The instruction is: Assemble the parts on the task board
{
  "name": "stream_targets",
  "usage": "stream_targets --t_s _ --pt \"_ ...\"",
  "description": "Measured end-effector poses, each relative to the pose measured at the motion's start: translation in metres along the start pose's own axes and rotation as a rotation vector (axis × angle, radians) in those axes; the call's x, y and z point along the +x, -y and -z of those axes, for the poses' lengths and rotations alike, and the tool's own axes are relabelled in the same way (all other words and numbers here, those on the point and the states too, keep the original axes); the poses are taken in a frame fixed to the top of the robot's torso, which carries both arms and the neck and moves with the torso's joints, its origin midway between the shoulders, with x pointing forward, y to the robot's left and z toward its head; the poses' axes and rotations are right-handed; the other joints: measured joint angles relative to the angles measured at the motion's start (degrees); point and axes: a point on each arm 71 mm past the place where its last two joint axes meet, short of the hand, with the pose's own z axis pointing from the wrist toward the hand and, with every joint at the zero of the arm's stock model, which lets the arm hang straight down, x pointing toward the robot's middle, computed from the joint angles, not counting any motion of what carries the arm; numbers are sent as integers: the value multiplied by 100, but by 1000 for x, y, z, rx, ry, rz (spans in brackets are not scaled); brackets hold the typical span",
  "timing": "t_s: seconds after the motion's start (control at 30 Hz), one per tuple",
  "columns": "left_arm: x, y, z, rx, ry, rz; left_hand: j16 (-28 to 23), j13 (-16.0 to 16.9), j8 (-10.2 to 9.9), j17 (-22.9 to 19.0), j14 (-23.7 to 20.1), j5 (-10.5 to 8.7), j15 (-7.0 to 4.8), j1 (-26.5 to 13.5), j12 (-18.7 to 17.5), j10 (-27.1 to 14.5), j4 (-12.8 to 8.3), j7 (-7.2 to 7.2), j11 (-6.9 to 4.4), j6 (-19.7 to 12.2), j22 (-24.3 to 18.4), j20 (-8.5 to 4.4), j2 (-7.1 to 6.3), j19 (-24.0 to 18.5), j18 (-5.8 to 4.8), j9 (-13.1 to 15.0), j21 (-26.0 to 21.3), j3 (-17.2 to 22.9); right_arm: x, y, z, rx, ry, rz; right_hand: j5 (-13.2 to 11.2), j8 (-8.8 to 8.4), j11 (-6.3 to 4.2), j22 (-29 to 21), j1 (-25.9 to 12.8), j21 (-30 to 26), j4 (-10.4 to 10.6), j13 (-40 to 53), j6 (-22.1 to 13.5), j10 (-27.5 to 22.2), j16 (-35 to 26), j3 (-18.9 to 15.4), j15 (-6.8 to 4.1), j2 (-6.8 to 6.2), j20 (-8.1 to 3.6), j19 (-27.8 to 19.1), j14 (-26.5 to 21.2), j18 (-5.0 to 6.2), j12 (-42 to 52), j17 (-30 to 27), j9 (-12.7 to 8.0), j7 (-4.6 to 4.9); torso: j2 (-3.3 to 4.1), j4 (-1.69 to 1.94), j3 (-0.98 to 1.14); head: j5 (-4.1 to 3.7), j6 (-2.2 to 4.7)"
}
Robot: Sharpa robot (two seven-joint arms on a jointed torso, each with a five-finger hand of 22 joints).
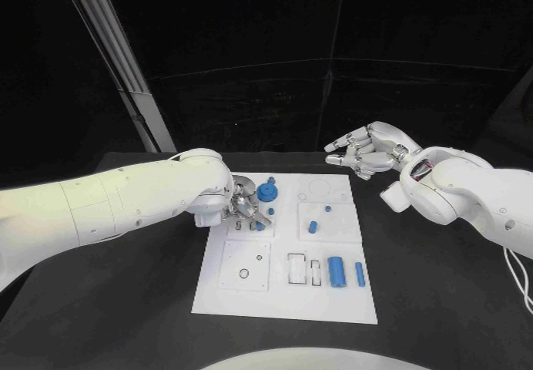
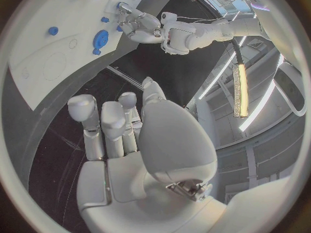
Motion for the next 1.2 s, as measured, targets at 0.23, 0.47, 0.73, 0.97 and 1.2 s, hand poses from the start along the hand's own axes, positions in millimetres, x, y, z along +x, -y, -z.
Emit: stream_targets --t_s 0.23,0.47,0.73,0.97,1.2 --pt "0 0 0 1 1 1 0 39 22 0 5 19 -47 495 0 -8 -219 -79 -53 -81 -7 -38 115 -2 -1 43 0 442 1 1 -1 1 -3 1 2 0 0 -4 0 0 1 0 0 1 -3 -1 0 0 0 0 0 0 -3 -1 0 0 0 0 -1 -8 -16" --pt "-2 1 2 7 9 14 0 15 -39 0 -9 79 -73 1064 -60 -51 -93 -69 -88 -215 -18 -81 40 -22 0 32 0 1085 1 1 -2 2 -8 1 28 0 0 -14 0 0 15 -8 0 1 -35 -15 0 0 0 0 0 0 -25 -11 0 0 0 -1 -2 -10 -26" --pt "-1 -6 4 8 17 36 0 -18 251 -1 -9 307 -73 451 -96 39 278 -25 -28 -276 -11 -81 -1017 -22 0 336 0 3177 1 2 -3 5 -11 2 28 0 0 -25 23 -29 15 -13 0 1 -35 -15 0 22 0 0 0 -1 -25 -10 0 0 -1 0 -1 -12 -31" --pt "0 -12 8 15 40 59 0 65 365 -1 -9 308 -72 91 -46 127 114 -25 -62 -275 14 -81 -1230 -22 0 460 -12 3708 1 2 -3 6 -15 2 49 0 0 -30 23 -29 15 -20 0 1 -34 -15 0 22 0 0 0 0 -25 -10 0 0 -4 9 3 0 -31" --pt "-1 -16 11 16 67 80 0 119 389 -1 -9 306 -72 8 -4 166 12 -45 -62 -296 -54 -80 -1255 -22 0 492 -52 3841 -1 5 -2 11 -13 4 49 0 0 -32 23 -29 15 -27 0 1 -35 -14 0 22 0 0 0 0 -25 -17 0 0 -11 33 4 11 -47"
